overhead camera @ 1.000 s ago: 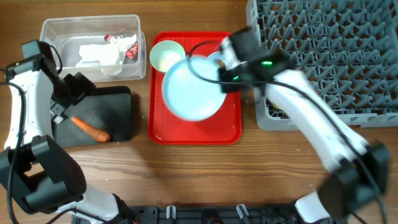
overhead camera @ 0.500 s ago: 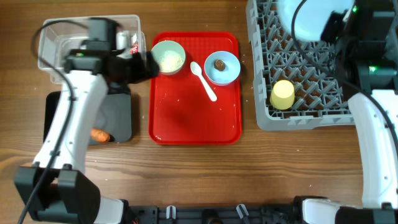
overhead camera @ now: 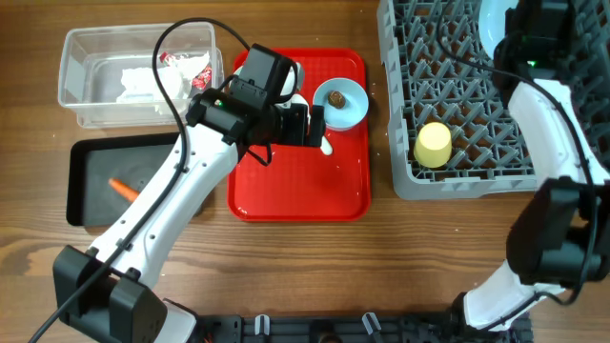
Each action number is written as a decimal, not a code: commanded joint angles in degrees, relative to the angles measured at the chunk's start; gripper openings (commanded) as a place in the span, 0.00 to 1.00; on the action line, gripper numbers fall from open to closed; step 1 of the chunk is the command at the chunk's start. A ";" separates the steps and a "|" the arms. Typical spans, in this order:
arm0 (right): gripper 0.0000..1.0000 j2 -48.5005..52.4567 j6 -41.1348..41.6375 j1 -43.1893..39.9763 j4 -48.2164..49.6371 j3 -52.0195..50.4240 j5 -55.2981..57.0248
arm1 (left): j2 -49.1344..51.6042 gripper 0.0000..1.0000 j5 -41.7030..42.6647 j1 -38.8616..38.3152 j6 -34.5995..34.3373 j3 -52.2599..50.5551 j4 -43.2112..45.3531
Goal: Sort waste into correct bins and load items into the dishwasher rack
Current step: 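Place the blue plate upright in the dish rack with right gripper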
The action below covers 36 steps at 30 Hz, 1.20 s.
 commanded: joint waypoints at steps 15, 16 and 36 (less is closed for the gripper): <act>1.00 3.72 4.61 0.09 -4.63 0.66 -15.39 | -0.46 1.00 -1.25 0.04 0.74 0.79 1.46; 1.00 3.26 5.55 0.09 -4.28 0.70 -15.02 | -0.46 1.00 -1.27 0.04 0.74 0.79 1.68; 1.00 -21.29 27.36 9.38 -23.58 0.63 -67.04 | -0.46 1.00 -4.74 2.67 -2.49 0.79 1.01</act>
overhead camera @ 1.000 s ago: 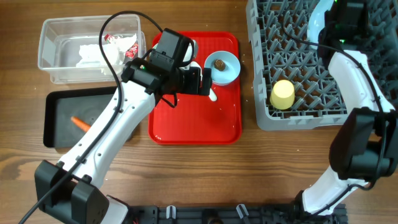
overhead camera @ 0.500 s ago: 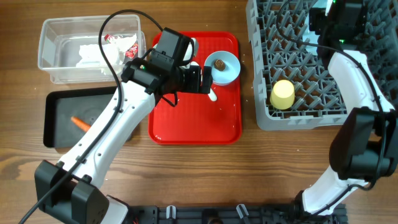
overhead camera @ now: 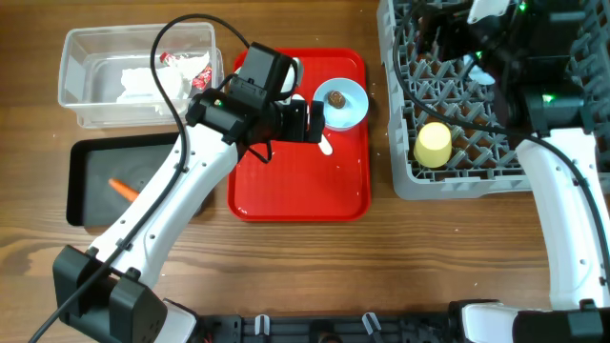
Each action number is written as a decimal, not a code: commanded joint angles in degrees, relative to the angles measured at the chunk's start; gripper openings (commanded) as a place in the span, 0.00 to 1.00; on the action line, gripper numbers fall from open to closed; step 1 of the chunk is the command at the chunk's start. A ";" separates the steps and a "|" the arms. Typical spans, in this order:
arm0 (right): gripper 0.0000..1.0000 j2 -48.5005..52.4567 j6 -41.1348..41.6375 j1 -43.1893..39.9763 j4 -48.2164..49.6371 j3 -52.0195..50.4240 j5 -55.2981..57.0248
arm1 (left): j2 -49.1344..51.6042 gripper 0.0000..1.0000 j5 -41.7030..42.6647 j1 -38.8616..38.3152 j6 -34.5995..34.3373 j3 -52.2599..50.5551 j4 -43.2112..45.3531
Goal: Sort waste into correct bins and load items into the dishwasher rack
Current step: 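Place the blue plate upright in the dish rack with right gripper, then grasp the green rice bowl with left gripper and lift it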
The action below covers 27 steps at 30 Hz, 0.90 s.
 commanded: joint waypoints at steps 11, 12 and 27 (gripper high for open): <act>0.99 10.36 15.82 9.16 -2.27 0.20 -7.89 | -1.79 1.00 -8.48 18.84 -9.42 0.81 -2.23; 0.99 12.37 17.46 10.95 -0.09 0.20 -7.82 | -3.41 1.00 -8.48 21.49 -9.38 0.81 -3.43; 0.88 28.04 27.63 22.23 13.31 0.22 3.19 | -14.60 1.00 -7.78 34.56 -6.34 0.79 -11.08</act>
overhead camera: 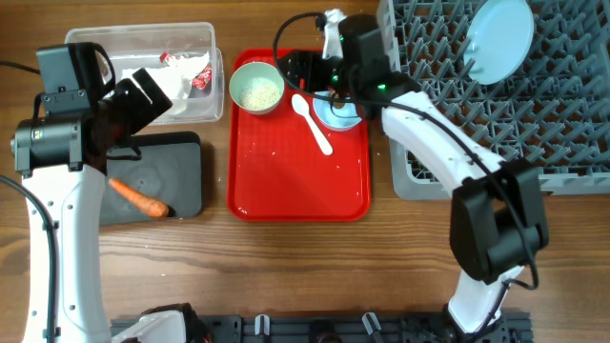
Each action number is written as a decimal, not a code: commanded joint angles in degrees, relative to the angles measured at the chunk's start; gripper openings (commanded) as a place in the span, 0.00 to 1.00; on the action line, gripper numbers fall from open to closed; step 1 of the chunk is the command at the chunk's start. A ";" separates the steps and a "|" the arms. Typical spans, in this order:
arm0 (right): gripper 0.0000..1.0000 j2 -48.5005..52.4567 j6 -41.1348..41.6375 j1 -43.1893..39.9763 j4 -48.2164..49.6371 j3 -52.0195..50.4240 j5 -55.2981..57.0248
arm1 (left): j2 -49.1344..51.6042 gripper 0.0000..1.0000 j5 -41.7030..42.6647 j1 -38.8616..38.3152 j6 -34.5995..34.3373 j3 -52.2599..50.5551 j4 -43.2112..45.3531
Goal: Sort waste into correct bins and load items into the dishwasher rack
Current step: 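Grasp the green rice bowl with left gripper and lift it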
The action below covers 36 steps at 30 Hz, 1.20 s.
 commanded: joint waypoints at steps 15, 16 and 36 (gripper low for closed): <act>0.97 -23.34 -12.07 -15.13 -27.61 0.33 0.26 | 26.56 1.00 -6.78 -29.16 25.18 7.91 16.02; 0.97 -25.22 -13.62 -15.72 -30.45 0.33 0.98 | 30.82 1.00 -6.73 -29.16 26.88 10.91 15.23; 0.81 -27.61 -15.45 -15.89 -43.17 0.04 7.15 | 48.41 0.27 -2.71 -29.29 30.86 17.77 17.42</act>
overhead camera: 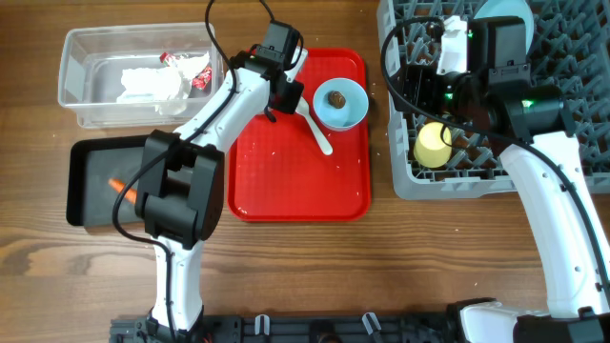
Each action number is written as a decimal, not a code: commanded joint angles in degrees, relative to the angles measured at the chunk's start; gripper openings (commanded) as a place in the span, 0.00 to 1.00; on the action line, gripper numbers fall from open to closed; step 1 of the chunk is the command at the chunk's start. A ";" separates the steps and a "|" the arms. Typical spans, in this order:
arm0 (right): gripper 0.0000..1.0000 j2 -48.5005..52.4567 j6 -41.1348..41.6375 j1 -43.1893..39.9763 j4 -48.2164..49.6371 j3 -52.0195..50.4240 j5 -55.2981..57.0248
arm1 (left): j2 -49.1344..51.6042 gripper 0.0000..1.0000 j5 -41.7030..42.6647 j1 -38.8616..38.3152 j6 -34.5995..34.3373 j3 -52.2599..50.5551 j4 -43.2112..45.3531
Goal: Sort waste into correct bins and load items into the dishwasher rack
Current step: 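Grasp the green rice bowl with left gripper and lift it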
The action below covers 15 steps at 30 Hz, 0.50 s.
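On the red tray (295, 181) stand a blue bowl (343, 105) holding a brown scrap (336, 97) and a white spoon (316, 131). My left gripper (286, 90) hovers over the tray's top left corner, by the spoon's handle; its jaws are hidden under the wrist. The right gripper (440, 59) hangs over the grey dishwasher rack (410, 181), above a yellow cup (432, 145); its fingers cannot be made out. A pale blue plate (499, 10) stands at the rack's far edge.
A clear bin (76, 76) with white scraps and a red wrapper sits at the top left. Below it lies a black bin (86, 181) with an orange carrot piece (118, 186), partly covered by my left arm.
My left gripper was over the bins at the left and is now at the tray's top left. My right gripper has gone from the blue bowl to the rack. The white rice bowl no longer shows.
At first my left gripper was on the tray beside the blue bowl, and my right arm was over the rack. Later the left was over the bins and the right at the blue bowl. Now the left is back at the tray and the right over the rack.
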 commanded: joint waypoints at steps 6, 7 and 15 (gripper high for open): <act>0.78 0.61 -0.92 0.13 -0.37 -0.09 1.18 | 3.65 0.22 0.76 0.00 -0.63 1.09 0.42; 0.78 0.61 -0.90 0.13 -0.37 -0.09 1.27 | 4.22 0.21 0.76 0.00 -1.11 1.09 0.39; 0.77 0.61 -0.85 0.13 -0.52 -0.09 3.10 | 4.31 0.04 0.76 0.00 -1.92 1.11 1.51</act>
